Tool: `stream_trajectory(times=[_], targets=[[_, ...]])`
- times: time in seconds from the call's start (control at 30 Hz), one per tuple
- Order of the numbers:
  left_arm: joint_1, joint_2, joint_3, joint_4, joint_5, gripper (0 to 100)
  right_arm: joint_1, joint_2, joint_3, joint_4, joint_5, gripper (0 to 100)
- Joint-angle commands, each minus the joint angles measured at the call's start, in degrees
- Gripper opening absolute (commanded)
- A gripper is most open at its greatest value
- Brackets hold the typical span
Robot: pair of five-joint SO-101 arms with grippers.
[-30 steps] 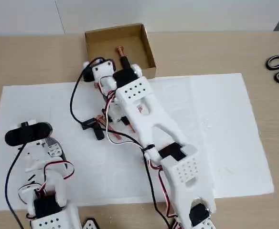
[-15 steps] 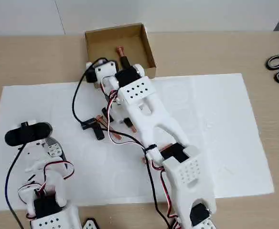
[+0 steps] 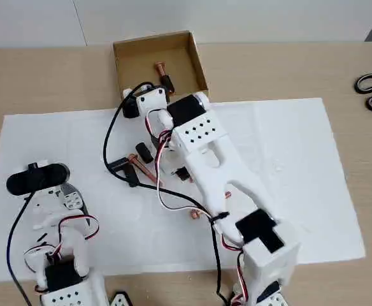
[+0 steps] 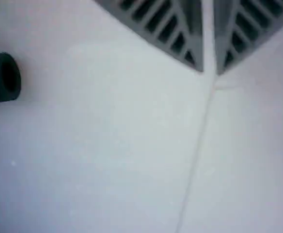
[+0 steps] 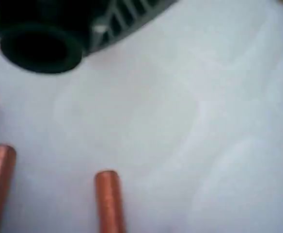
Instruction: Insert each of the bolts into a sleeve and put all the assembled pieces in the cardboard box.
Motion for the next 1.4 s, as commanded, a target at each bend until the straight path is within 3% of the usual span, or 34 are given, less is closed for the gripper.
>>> stream_trajectory(times=[0.0, 0.33, 0.63, 0.77, 0.87, 1.17, 1.37], targets=[[0.0, -0.5, -0.3, 0.2, 0.4, 1, 0.5, -6.8, -0.3, 0.3, 0.2, 0.6], [0.0, -0.5, -0.3, 0.2, 0.4, 1, 0.6, -18.4, -0.2, -1.3, -10.0, 0.6], [0.0, -0.5, -0.3, 0.2, 0.4, 1, 1.3, -27.4, 2.9, -0.3, -9.0, 0.6], [0.0, -0.5, -0.3, 0.2, 0.4, 1, 1.3, -37.8, 16.2, -0.7, -2.8, 0.6], [0.0, -0.5, -0.3, 0.2, 0.4, 1, 2.2, -48.2, 24.3, -3.6, -2.7, 0.6], [-0.4, -0.5, -0.3, 0.4, 0.4, 1, 22.1, -80.0, 65.0, -37.0, -5.0, 0.4], [1.6, -0.4, -1.0, 1.9, 0.4, 1, 24.5, -99.5, 84.7, -45.3, -5.0, 0.4]])
